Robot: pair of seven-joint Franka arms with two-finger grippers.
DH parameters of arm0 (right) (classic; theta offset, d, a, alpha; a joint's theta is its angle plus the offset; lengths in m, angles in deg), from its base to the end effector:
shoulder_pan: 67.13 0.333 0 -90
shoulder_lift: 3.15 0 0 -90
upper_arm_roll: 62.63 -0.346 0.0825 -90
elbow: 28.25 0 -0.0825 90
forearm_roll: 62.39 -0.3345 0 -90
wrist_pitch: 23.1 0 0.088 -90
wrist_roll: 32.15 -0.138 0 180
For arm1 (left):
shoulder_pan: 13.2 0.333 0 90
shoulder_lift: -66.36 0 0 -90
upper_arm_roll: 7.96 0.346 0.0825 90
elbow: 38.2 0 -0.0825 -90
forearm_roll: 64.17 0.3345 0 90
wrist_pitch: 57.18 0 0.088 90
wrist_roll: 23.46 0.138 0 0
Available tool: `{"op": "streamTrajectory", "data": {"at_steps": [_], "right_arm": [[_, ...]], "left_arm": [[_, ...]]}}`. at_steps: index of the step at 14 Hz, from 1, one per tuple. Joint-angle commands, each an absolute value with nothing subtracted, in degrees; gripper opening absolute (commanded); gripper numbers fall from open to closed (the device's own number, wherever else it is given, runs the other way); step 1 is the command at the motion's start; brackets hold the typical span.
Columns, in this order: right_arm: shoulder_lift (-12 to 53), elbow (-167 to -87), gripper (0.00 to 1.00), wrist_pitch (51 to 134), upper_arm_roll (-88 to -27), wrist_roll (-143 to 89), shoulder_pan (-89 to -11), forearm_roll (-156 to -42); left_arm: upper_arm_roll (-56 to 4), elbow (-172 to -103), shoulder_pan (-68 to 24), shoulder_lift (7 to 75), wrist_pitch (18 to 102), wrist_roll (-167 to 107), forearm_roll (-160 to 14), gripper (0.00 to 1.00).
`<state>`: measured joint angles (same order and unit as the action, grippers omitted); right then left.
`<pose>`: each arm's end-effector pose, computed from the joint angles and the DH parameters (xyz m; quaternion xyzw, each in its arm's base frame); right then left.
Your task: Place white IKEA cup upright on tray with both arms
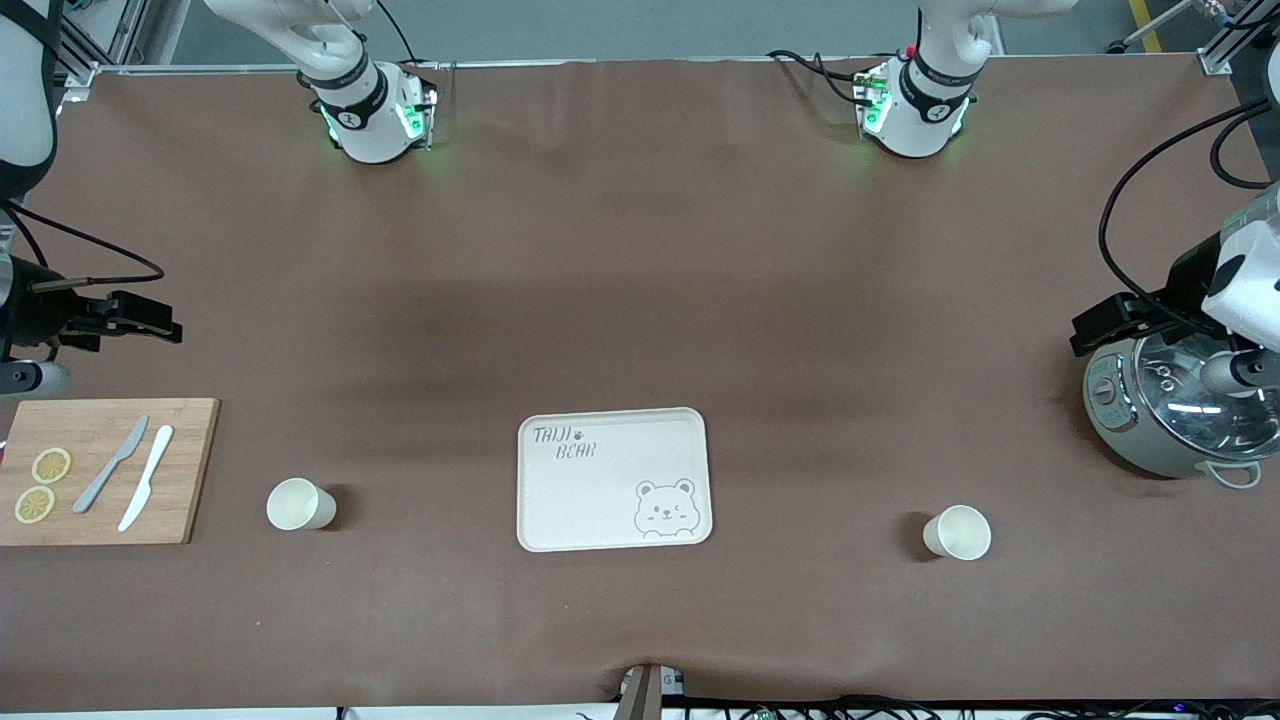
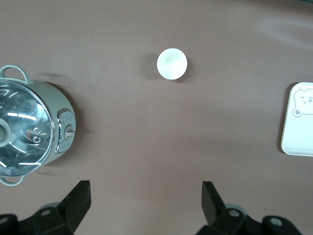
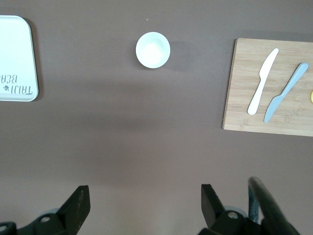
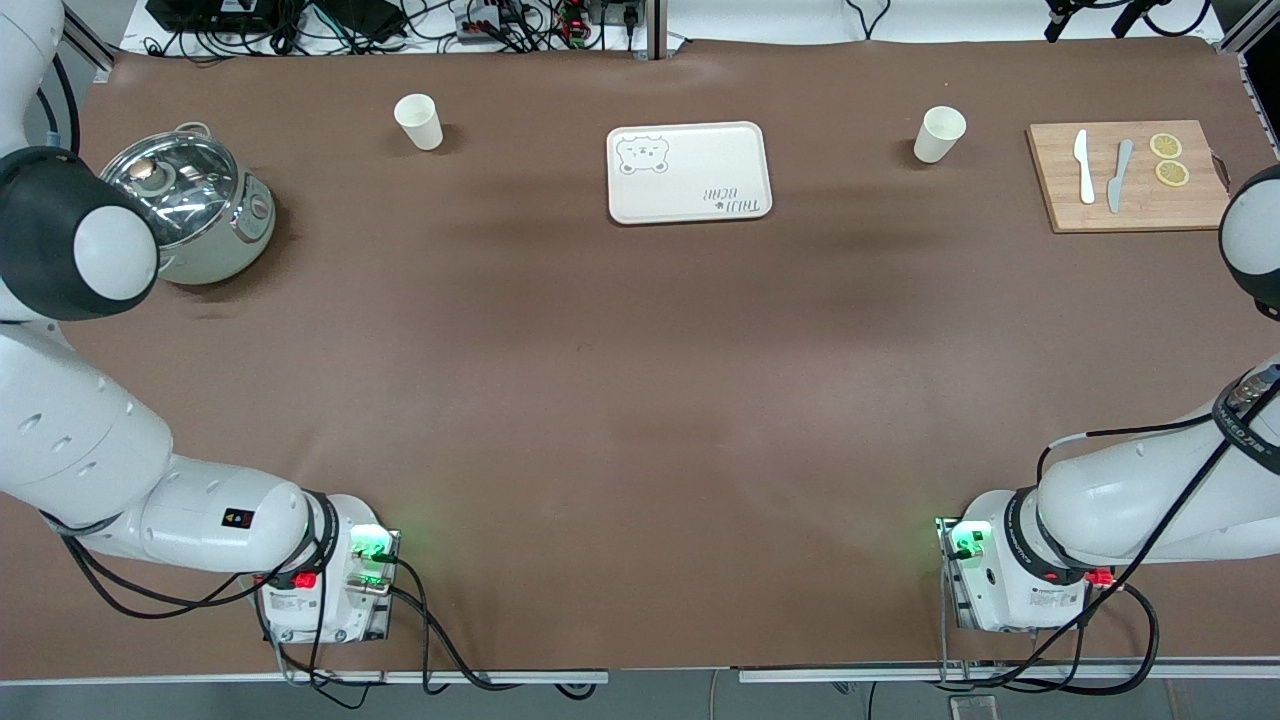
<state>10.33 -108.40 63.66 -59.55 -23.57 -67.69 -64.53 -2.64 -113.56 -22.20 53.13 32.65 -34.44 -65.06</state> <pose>0.5701 -0.0272 0.5641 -0.9972 -0.0433 0.0581 0.0187 0.5807 -0.0467 0.6060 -0.9980 -0.0622 -0.0116 0.0014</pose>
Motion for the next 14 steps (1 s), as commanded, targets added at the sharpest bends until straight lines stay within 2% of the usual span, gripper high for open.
{"op": "streamTrajectory", "data": {"at_steps": [1,9,14], "right_arm": [[9.06,-109.54,1.00,63.74,-59.73,-24.32,-67.57,-63.80],[9.50,-108.93,1.00,64.97,-59.73,-24.32,-67.39,-63.89],[12.92,-109.02,1.00,69.00,-59.82,-24.32,-67.57,-64.24]], "left_arm": [[-2.68,-112.91,-21.90,53.53,31.59,-33.31,-65.41,1.00],[-2.24,-113.52,-21.90,53.44,31.59,-33.31,-65.05,1.00],[-2.16,-113.52,-21.82,50.20,32.03,-33.75,-65.06,1.00]]}}
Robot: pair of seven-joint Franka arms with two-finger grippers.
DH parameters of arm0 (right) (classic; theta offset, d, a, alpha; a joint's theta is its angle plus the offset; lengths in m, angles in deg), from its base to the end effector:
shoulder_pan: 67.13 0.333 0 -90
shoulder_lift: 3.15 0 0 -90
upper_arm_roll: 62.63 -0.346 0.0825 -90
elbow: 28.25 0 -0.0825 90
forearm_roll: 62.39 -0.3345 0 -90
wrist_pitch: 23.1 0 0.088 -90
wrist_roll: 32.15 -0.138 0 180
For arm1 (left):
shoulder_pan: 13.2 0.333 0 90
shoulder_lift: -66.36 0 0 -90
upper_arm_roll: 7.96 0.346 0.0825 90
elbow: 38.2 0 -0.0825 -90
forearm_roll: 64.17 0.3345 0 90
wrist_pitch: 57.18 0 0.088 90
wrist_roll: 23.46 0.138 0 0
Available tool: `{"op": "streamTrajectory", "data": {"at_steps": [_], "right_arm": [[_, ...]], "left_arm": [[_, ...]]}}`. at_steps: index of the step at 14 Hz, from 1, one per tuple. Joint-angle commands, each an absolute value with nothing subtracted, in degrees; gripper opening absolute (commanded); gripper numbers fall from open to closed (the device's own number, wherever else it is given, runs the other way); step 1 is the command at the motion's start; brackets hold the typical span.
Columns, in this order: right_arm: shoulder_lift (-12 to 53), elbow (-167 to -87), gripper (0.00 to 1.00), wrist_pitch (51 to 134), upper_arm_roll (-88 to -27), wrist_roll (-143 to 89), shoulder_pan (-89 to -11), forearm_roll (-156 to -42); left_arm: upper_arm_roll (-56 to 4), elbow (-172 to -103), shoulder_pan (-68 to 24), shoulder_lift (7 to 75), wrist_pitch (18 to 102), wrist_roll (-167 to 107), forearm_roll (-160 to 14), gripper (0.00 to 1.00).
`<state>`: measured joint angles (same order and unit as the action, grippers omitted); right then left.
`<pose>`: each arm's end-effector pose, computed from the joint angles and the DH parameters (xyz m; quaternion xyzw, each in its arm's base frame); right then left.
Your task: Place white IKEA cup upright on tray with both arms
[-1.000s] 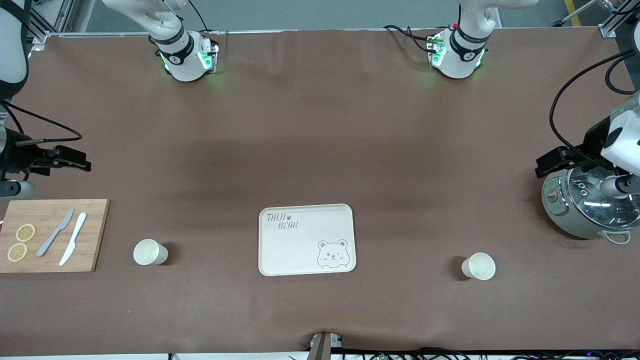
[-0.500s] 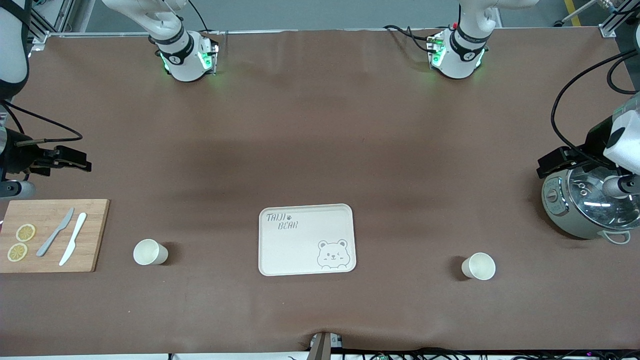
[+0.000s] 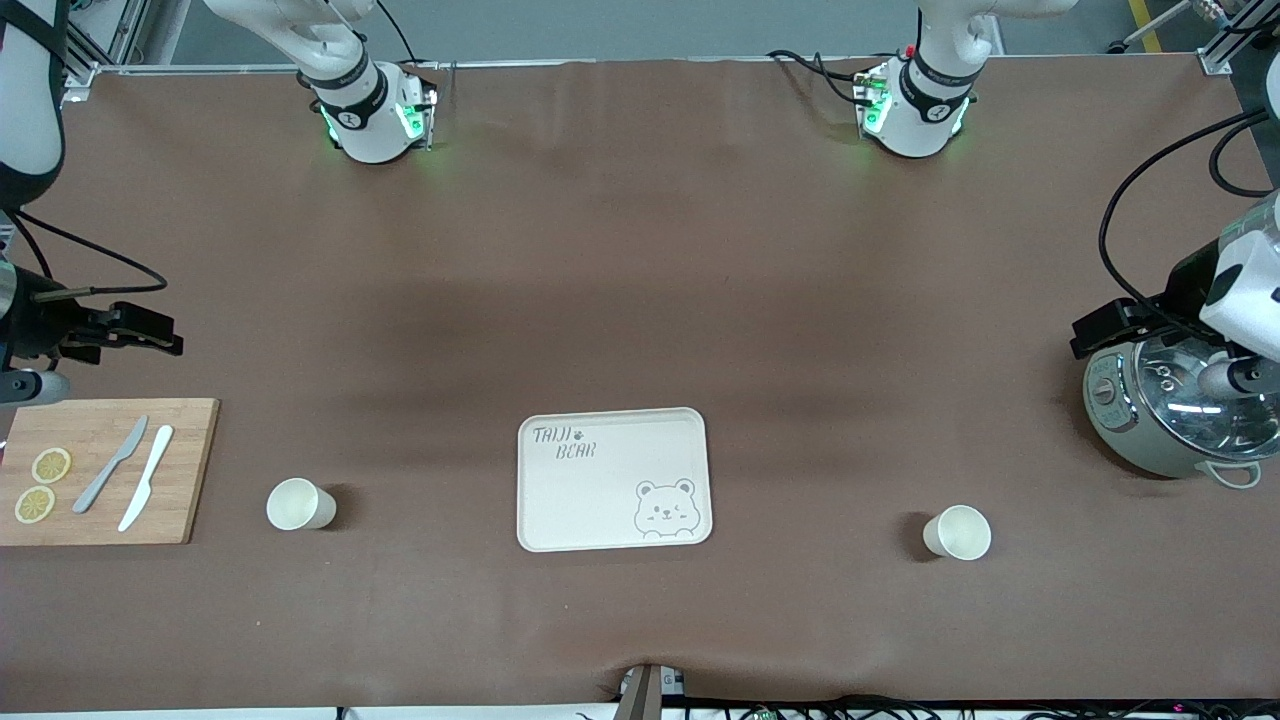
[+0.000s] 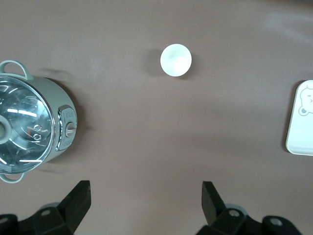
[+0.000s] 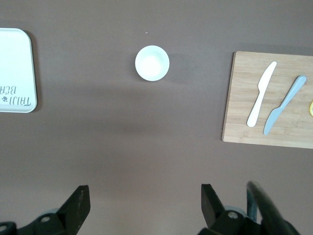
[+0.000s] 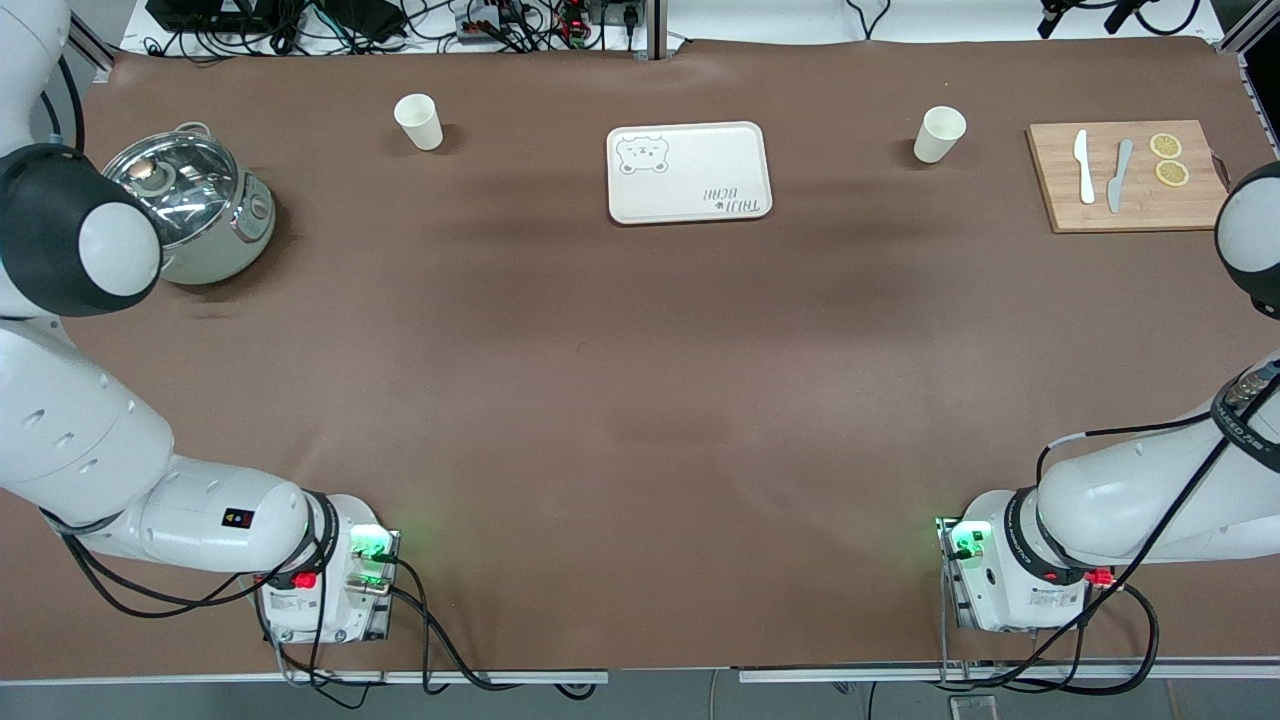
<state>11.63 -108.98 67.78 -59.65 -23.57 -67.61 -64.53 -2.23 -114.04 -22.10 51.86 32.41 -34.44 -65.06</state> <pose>0.5849 -0.0263 0.5521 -0.9981 -0.0442 0.0387 0.0161 0.5859 -0.0429 0.5893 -0.9978 -0.0666 0.0053 0.0054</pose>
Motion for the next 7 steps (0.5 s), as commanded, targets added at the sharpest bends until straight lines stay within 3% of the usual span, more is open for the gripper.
{"op": "streamTrajectory", "data": {"at_steps": [1,7], "right_arm": [[13.71,-109.10,1.00,69.71,-59.73,-24.32,-67.48,-64.24],[19.34,-109.37,1.00,74.10,-59.82,-24.06,-67.31,-64.33]], "left_arm": [[-2.16,-113.52,-21.82,48.97,33.43,-34.18,-65.05,1.00],[-2.16,-113.96,-21.82,42.20,41.60,-34.36,-63.73,1.00]]}}
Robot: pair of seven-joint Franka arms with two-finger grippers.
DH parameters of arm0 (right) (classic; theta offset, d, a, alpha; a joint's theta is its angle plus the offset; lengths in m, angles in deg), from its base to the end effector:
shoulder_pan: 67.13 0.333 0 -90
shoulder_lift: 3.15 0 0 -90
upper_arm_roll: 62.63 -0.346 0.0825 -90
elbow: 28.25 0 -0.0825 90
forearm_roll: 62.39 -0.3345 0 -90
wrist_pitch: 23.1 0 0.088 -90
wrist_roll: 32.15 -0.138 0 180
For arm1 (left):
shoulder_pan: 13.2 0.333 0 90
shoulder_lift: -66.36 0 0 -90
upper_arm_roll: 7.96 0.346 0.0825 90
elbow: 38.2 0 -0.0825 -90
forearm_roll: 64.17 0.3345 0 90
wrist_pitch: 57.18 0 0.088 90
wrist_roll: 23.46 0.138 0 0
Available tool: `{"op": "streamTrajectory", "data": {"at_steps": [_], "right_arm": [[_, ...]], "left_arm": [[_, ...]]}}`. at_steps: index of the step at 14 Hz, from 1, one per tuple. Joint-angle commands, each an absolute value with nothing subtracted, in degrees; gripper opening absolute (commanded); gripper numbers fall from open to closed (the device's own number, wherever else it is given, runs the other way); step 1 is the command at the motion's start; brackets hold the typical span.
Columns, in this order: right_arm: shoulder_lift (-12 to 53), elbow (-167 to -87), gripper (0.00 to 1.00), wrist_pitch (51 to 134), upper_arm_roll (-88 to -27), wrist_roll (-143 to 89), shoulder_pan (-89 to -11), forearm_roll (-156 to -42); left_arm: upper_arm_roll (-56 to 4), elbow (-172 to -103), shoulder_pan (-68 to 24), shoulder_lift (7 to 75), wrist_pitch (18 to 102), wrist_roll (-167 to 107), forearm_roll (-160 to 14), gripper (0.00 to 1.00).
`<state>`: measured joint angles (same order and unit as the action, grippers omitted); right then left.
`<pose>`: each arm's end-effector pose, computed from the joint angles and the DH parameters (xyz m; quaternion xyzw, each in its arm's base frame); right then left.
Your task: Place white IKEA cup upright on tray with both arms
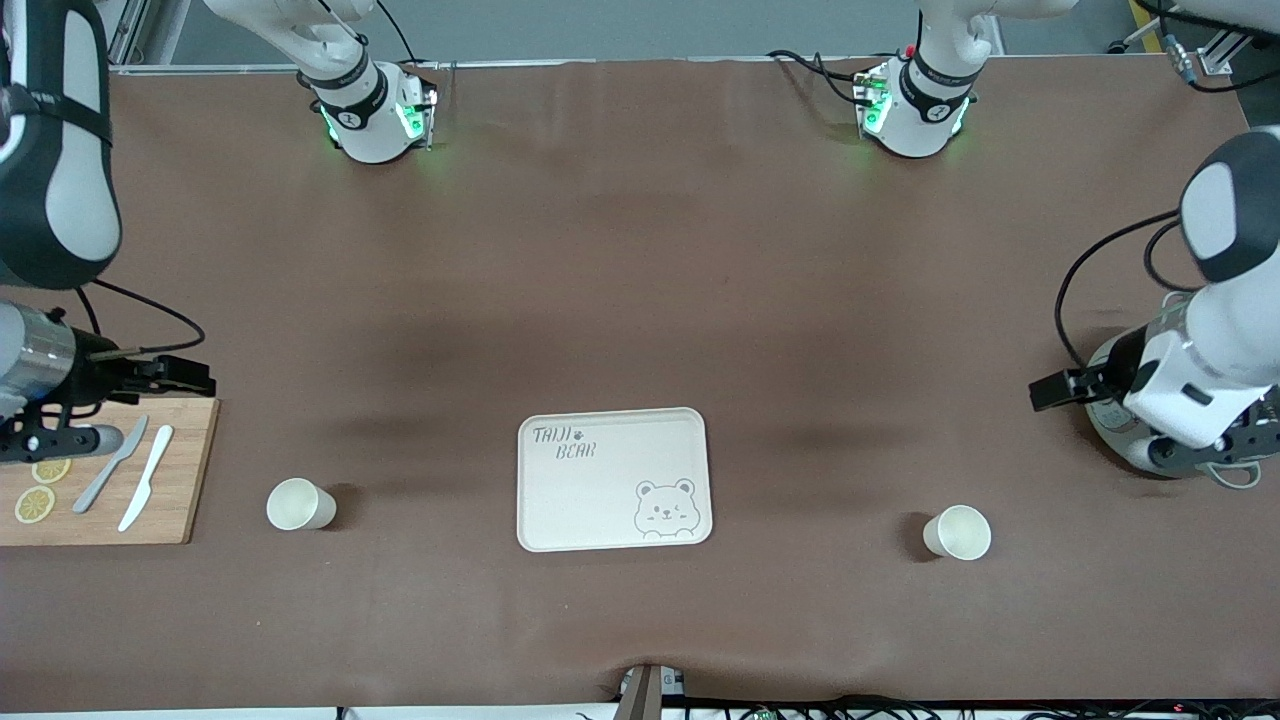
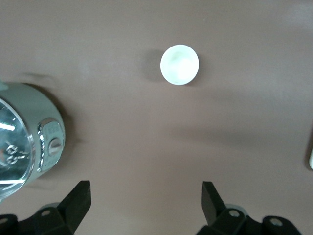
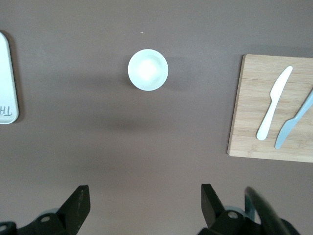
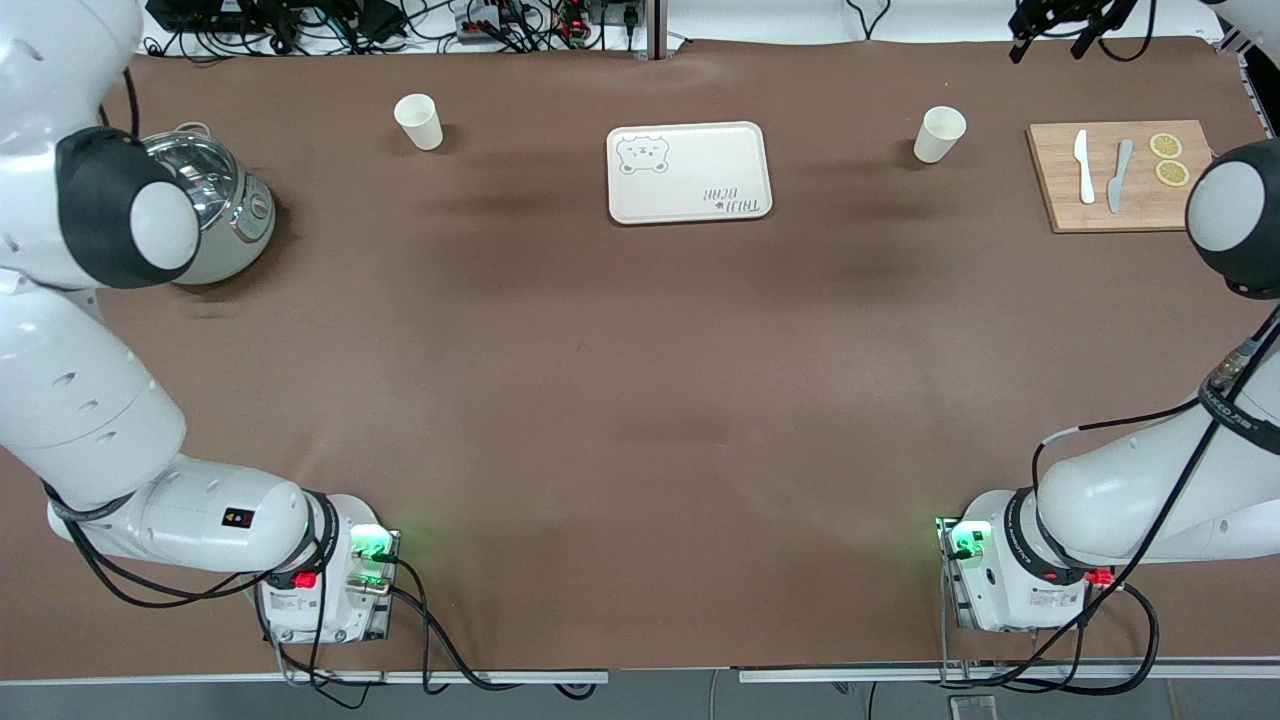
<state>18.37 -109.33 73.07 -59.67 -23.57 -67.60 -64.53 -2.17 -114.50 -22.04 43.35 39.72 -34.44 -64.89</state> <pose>0.6195 -0.0272 0.4854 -0.9975 -0.0431 0.0546 0.0147 0.6347 -0.0473 0.5059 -0.9975 -0.0664 0.0182 0.0159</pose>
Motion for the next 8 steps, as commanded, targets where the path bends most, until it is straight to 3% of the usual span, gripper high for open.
{"op": "streamTrajectory", "data": {"at_steps": [1,8], "right_arm": [[20.22,-109.46,1.00,75.15,-59.82,-24.15,-67.22,-64.33],[25.41,-109.46,1.00,80.08,-59.82,-24.06,-67.22,-64.50]], "left_arm": [[-2.16,-113.96,-21.73,41.06,43.09,-34.36,-63.73,1.00],[-2.16,-114.22,-19.71,32.27,55.57,-34.28,-63.65,1.00]]}}
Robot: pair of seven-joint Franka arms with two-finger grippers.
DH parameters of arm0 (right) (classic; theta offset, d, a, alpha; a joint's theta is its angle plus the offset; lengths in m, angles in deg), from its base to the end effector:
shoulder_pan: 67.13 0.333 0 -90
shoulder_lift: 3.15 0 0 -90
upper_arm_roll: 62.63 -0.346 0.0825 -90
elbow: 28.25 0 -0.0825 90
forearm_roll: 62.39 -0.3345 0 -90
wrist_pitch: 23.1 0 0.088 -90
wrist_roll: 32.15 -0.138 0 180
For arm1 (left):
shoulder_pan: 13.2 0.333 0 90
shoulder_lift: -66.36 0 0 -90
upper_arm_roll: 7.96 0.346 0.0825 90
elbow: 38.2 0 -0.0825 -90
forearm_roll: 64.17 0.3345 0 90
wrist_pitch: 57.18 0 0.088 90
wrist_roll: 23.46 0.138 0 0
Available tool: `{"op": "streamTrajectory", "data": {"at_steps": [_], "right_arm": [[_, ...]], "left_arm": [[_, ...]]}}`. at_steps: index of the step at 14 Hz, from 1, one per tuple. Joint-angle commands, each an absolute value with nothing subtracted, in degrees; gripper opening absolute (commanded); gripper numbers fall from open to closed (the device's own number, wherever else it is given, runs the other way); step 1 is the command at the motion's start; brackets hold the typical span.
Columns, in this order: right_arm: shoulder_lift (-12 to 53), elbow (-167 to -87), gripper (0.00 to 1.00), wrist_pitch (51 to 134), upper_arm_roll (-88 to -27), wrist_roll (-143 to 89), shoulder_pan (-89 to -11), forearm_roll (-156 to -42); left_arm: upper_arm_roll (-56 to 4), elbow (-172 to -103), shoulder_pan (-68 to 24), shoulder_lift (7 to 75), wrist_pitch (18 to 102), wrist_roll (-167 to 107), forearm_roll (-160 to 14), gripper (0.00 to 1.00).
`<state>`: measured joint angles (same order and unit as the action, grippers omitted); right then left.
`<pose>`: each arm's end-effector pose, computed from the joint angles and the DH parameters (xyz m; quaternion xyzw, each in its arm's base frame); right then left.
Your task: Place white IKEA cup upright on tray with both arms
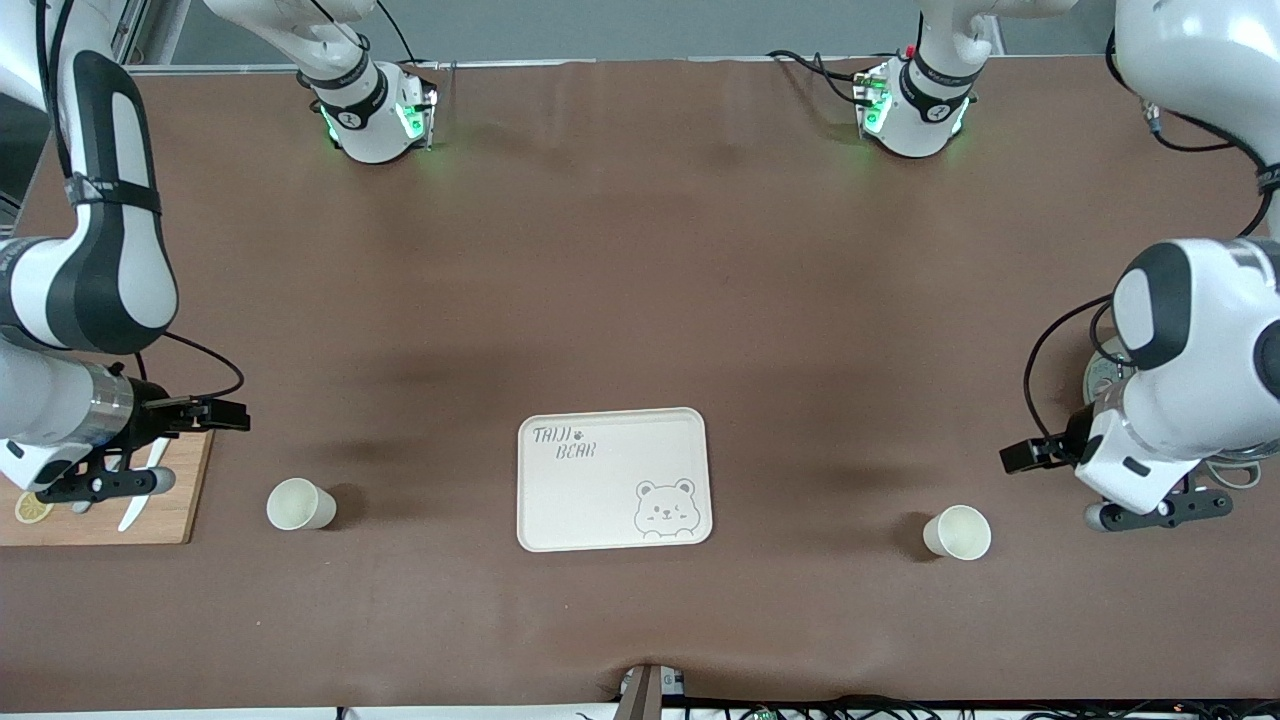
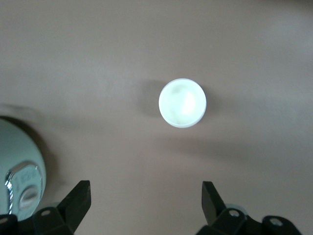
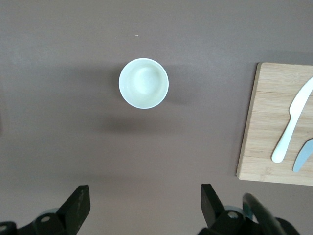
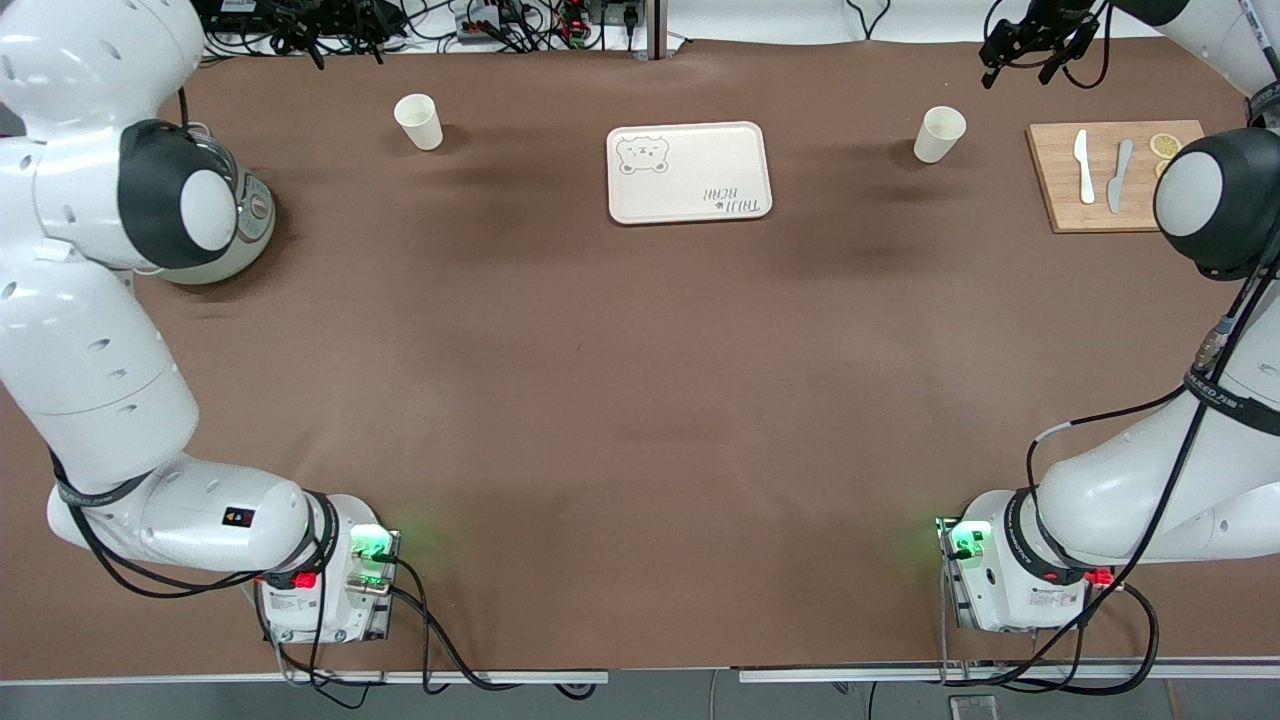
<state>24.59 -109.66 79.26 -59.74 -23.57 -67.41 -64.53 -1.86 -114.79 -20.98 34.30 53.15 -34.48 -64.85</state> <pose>0.6477 -0.0257 0.4219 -0.9973 -0.0442 0.0580 0.0121 0.6877 -0.0374 0.4198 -0.9968 -0.0749 -0.0186 0.0206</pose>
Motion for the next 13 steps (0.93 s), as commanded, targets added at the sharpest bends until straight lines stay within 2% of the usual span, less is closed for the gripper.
{"op": "streamTrajectory", "data": {"at_steps": [1,13], "right_arm": [[26.11,-109.46,1.00,81.13,-59.82,-24.06,-67.22,-64.50],[36.13,-109.10,1.00,96.25,-59.82,-23.80,-68.45,-64.77]], "left_arm": [[-2.16,-114.31,-19.62,31.04,57.42,-34.10,-63.65,1.00],[-2.42,-114.40,-19.00,20.93,70.70,-34.27,-66.37,1.00]]}}
